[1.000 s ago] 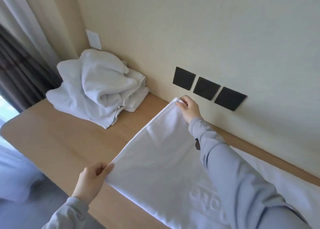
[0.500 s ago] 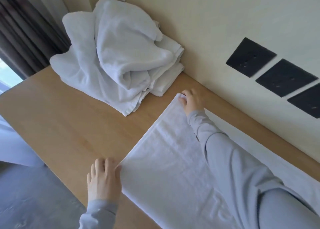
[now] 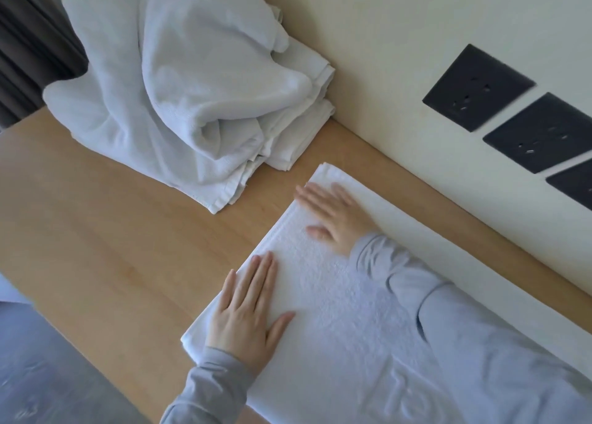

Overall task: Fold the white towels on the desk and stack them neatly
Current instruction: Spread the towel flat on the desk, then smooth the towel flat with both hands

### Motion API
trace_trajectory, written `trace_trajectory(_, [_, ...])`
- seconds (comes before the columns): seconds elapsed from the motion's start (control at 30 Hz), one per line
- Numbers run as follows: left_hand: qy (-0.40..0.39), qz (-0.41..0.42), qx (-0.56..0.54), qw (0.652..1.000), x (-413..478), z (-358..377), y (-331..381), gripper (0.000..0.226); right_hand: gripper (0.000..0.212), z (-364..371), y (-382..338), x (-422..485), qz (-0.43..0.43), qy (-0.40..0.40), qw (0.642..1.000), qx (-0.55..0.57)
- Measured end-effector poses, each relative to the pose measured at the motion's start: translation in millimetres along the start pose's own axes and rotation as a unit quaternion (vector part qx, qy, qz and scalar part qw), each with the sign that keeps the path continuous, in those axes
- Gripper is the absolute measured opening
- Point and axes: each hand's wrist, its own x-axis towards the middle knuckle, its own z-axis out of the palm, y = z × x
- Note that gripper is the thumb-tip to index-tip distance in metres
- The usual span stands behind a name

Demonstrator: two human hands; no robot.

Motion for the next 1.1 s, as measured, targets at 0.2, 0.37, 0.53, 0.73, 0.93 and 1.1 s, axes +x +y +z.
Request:
trace_trajectory(0.2, [0.017,-0.015,0.003,1.0,5.7,4.6,-2.4,0.075,0.056,0.3,36.6,13.8,0.082,-0.015,0.996,-0.031])
trace_trajectory(0.37, [0.009,-0.017,0.014,1.0,5.1,5.8,-1.9,0.075,0.058,-10.3,-35.3,-3.7,0.143,0.079,0.986,0.023])
trace_trajectory(0.53, [0.023,-0.012,0.018,1.0,5.0,4.7,-4.0,0.075,0.055,20.2,-120.0,-88.9,0.004,0.057,0.996,0.067])
trace_trajectory(0.73, [0.032,-0.02,0.03,0.999,4.9,4.8,-0.6,0.077,0.065,11.0,20.1,-150.9,0.225,-0.01,0.974,-0.007])
trace_trajectory(0.93, [0.027,-0.028,0.036,0.999,4.2,3.9,0.9,0.08,0.06,8.1,48.9,-162.9,0.408,-0.019,0.913,-0.007])
trace_trajectory(1.1, [0.045,0.008,-0.017,0.999,-3.7,3.1,45.3,0.065,0.054,12.7,-91.9,-153.2,0.285,0.117,0.949,0.061])
